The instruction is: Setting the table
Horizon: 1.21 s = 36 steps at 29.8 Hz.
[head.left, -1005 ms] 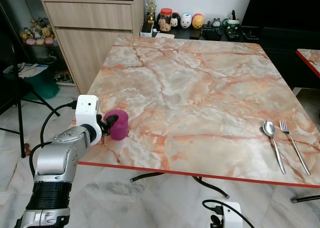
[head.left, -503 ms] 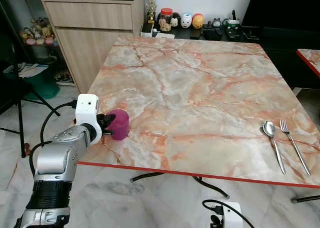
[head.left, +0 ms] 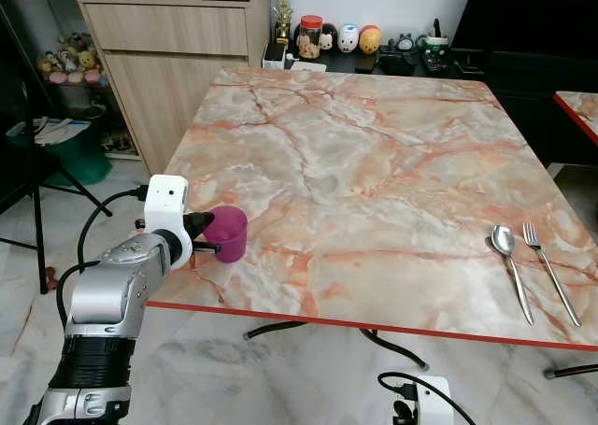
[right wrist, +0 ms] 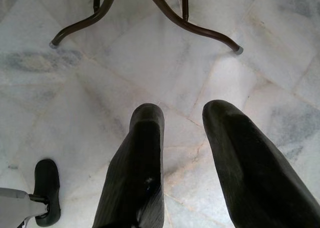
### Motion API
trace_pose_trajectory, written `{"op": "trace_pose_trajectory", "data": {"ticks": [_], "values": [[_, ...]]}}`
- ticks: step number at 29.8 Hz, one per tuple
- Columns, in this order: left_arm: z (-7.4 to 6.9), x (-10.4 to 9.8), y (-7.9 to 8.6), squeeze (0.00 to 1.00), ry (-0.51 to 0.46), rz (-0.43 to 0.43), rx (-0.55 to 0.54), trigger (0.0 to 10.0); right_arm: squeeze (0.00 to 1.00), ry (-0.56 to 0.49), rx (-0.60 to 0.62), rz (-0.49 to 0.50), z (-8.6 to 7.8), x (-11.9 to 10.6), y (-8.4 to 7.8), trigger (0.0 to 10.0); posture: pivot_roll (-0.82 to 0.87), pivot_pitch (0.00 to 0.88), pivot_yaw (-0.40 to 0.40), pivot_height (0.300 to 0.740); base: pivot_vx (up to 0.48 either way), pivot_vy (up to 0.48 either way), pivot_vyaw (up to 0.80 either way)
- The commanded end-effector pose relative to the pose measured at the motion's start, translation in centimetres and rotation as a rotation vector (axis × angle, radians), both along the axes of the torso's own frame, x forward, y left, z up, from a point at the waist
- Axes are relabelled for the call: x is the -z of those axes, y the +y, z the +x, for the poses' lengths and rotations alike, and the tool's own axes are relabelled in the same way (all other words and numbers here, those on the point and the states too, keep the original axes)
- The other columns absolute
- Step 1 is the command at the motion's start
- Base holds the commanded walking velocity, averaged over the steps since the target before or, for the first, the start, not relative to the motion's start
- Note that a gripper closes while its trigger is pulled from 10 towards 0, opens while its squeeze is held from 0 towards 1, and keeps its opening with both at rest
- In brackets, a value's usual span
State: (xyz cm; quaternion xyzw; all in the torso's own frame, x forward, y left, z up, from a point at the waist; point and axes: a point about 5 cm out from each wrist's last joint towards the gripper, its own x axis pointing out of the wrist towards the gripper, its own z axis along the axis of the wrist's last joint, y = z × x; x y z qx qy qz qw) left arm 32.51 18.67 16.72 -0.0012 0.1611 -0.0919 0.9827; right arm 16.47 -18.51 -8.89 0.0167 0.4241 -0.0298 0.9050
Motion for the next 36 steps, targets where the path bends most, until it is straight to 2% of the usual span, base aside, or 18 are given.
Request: {"op": "trace_pose_trajectory", "data": {"ticks": [1, 5, 9, 10, 12, 13, 14, 17, 19, 21, 22, 36], "values": [[0.2, -0.7, -0.1, 0.0, -0.056, 0.006, -0.004, 0.0, 0.0, 0.012, -0.005, -0.005, -0.1, 0.1, 0.0, 10.0, 0.13, 0.0, -0.042, 0.74, 0.0, 0.0, 0.0], [0.3, -1.3, 0.0, 0.0, -0.113, -0.004, -0.013, 0.0, 0.0, 0.013, -0.005, -0.005, -0.2, 0.1, -0.1, 10.0, 0.13, 0.0, -0.042, 0.74, 0.0, 0.0, 0.0], [0.7, -3.4, 0.0, 0.0, -0.277, -0.059, -0.043, 0.0, 0.0, 0.012, -0.005, -0.007, -0.1, 0.1, -0.1, 10.0, 0.13, 0.0, -0.045, 0.74, 0.0, 0.0, 0.0], [0.7, -4.4, -0.4, 0.0, -0.361, -0.121, -0.033, 10.0, 0.0, 0.01, -0.005, -0.007, -0.1, 0.1, -0.1, 10.0, 0.13, 0.0, -0.045, 0.74, 0.0, 0.0, 0.0], [0.7, -4.7, -0.5, 0.0, -0.39, -0.136, -0.033, 10.0, 0.0, 0.01, -0.004, -0.007, -0.1, 0.1, -0.1, 10.0, 0.13, 0.0, -0.046, 0.74, 0.0, 0.0, 0.0], [0.6, -5.0, -0.7, 0.0, -0.458, -0.138, -0.053, 10.0, 0.0, 0.004, -0.001, -0.007, -0.1, 0.0, -0.2, 10.0, 0.12, 0.0, -0.047, 0.74, 0.0, 0.0, 0.0], [0.6, -5.0, -0.7, 0.0, -0.484, -0.137, -0.063, 10.0, 0.0, 0.001, 0.001, -0.007, -0.1, 0.0, -0.2, 10.0, 0.12, 0.0, -0.047, 0.74, 0.0, 0.0, 0.0], [0.3, -4.6, -1.2, 0.0, -0.548, -0.082, -0.072, 10.0, 0.0, -0.011, 0.012, -0.005, 0.0, -0.1, -0.2, 10.0, 0.12, 0.0, -0.048, 0.74, 0.0, 0.0, 0.0], [-0.1, -4.3, -1.7, 0.0, -0.608, -0.09, -0.075, 10.0, 0.0, -0.015, 0.022, -0.004, 0.0, -0.1, -0.3, 10.0, 0.11, 0.0, -0.048, 0.74, 0.0, 0.0, 0.0], [-0.2, -4.2, -1.7, 0.0, -0.618, -0.085, -0.078, 10.0, 0.0, -0.015, 0.022, -0.004, 0.0, -0.1, -0.3, 10.0, 0.11, 0.0, -0.05, 0.74, 0.0, 0.0, 0.0], [-0.3, -4.1, -1.8, 0.0, -0.647, -0.055, -0.082, 10.0, 0.0, -0.016, 0.024, -0.004, 0.0, -0.1, -0.3, 10.0, 0.11, 0.0, -0.051, 0.74, 0.0, -0.461, 0.0], [0.0, -4.3, -1.2, 0.0, -0.698, -0.059, -0.123, 10.0, 0.0, -0.013, 0.023, -0.007, -0.1, -0.1, -0.4, 10.0, 0.11, 0.0, -0.053, 0.74, 0.0, -0.465, 0.0]]}}
